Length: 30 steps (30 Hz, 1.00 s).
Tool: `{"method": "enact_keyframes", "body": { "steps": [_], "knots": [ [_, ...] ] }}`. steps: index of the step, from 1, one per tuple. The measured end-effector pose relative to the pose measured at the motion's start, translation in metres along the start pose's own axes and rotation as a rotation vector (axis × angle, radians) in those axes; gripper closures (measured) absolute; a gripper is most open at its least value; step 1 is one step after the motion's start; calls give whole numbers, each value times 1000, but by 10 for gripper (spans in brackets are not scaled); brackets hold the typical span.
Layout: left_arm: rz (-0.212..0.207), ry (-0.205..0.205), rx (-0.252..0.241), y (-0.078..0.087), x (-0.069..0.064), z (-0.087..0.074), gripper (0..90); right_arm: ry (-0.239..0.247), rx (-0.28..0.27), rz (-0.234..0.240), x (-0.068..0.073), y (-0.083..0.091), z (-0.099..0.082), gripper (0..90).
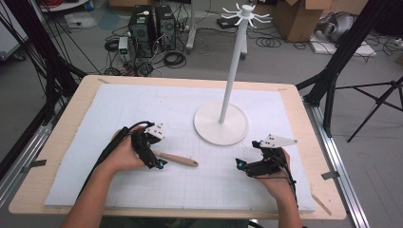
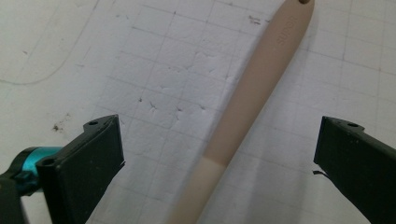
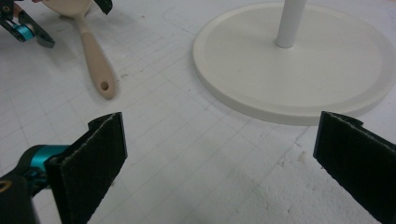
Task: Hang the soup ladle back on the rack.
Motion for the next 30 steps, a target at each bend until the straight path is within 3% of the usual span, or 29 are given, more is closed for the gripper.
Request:
{"method": "enact_keyframes", "body": {
  "steps": [9,13,30],
  "knots": [
    [-7,-25,58,-4,0,-4,186,-1,7,3,0,-1,-1,17],
    [-27,-38,78,-6,-1,-6,313,0,7,2,0,-1,-1,17],
    [-26,-75,78,-1,-3,-5,588,-2,8,2,0,-2,-1,18]
  ]
}}
Point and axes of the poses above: each handheld gripper's, and its own axes: y roughly backward along the jaws, z roughly out of its top, x roughly to its left, the point moved 3 cm from there along -y, roughly forward along the jaws
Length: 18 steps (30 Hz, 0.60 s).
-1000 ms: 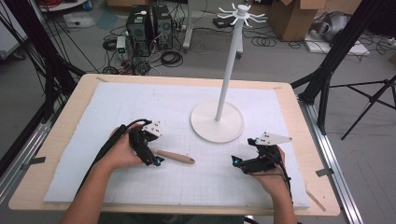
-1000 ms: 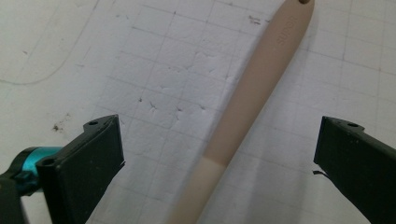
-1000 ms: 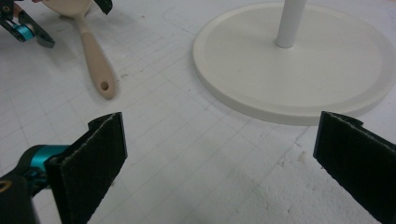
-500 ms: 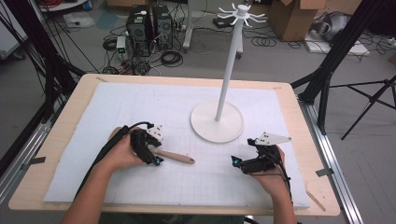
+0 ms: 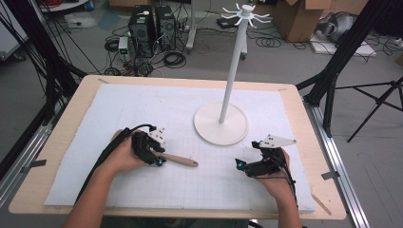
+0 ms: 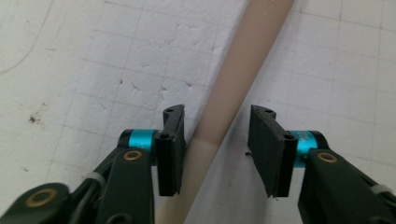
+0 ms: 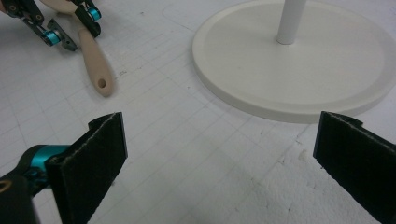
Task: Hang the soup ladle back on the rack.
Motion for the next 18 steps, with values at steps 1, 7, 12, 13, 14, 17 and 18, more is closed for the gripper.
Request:
{"method": "enact_keyframes", "body": {
  "steps": [1,7,12,13,14,17,18],
  "knots": [
    [-2,-3,0,0,0,0,621,-1,4,-2,0,0,0,18],
    [-5,-17,1,1,1,-1,630,-1,4,-3,0,0,0,18],
    [16,-45,15,1,-2,1,643,1,1,-4,-1,0,0,18],
    [16,-54,23,1,-3,2,646,1,1,-4,-1,0,0,18],
    [19,-58,25,1,-3,2,648,1,0,-5,-1,0,0,18],
    [26,-78,31,1,-4,2,657,0,2,-4,-1,0,0,18],
    [26,-77,31,1,-5,2,659,0,1,-4,-1,0,0,18]
  ]
}}
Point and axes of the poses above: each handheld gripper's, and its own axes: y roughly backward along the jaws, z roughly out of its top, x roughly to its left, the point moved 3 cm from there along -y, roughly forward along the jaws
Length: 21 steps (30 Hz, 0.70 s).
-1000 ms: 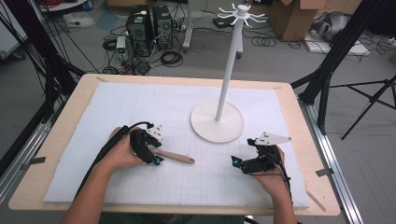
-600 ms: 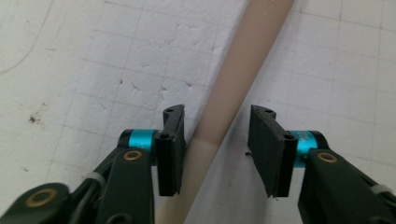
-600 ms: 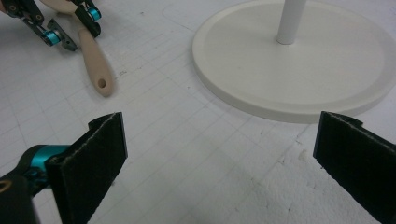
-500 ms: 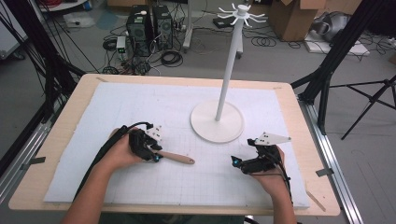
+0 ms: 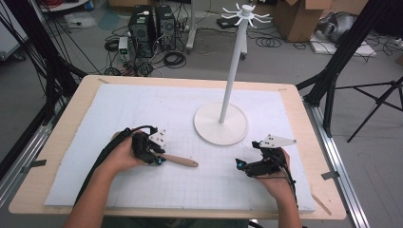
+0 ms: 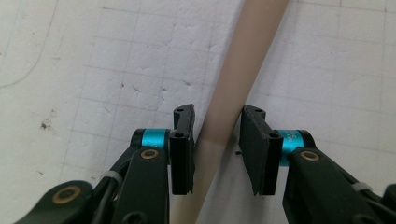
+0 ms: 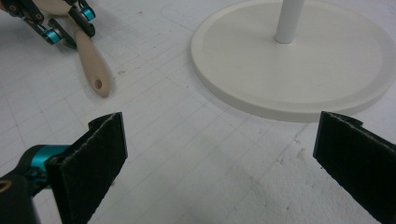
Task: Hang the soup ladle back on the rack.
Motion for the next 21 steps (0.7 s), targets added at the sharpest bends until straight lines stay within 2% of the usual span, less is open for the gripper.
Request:
{"method": "enact_keyframes", "body": {
  "steps": [5,11,15,21],
  "knots": [
    [6,-7,-5,0,-1,0,679,2,3,-1,0,-1,0,18],
    [-11,-2,1,1,-2,0,730,2,4,-2,0,-1,-1,18],
    [-9,31,9,1,-2,0,761,4,6,-1,0,-1,-1,18],
    [9,54,12,3,0,-1,762,-6,7,1,0,-2,-1,18]
  ]
}}
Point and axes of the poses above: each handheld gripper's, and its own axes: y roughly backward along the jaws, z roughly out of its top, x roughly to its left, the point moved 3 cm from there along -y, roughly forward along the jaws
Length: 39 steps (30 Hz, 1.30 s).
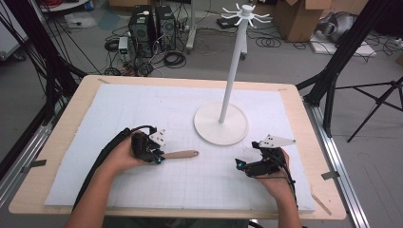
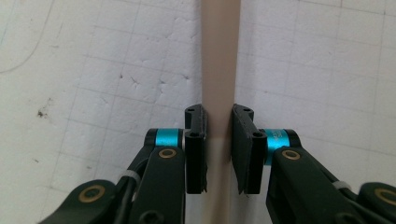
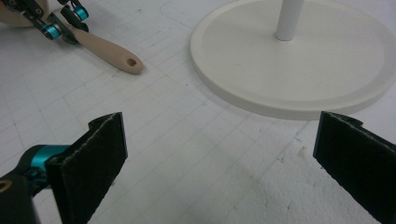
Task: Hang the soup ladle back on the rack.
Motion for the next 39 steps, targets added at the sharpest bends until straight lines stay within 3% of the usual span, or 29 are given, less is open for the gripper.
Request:
{"method": "enact_keyframes", "body": {
  "steps": [3,7,12,15,19,26,39],
  "knots": [
    [-3,20,-28,6,1,-1,762,3,-1,-2,-1,0,0,18],
    [-14,39,-103,20,4,-3,763,4,-5,0,-1,1,0,18],
    [44,75,-188,41,5,-5,764,3,-7,1,0,0,0,18],
    [49,84,-253,52,4,-5,765,0,-3,6,0,0,0,18],
    [54,89,-297,64,3,-3,766,2,0,6,1,-1,0,18],
    [49,105,-418,82,3,6,766,6,-3,6,0,-1,0,18],
    [27,158,-567,110,11,31,765,6,-13,4,1,0,1,19]
  ]
}}
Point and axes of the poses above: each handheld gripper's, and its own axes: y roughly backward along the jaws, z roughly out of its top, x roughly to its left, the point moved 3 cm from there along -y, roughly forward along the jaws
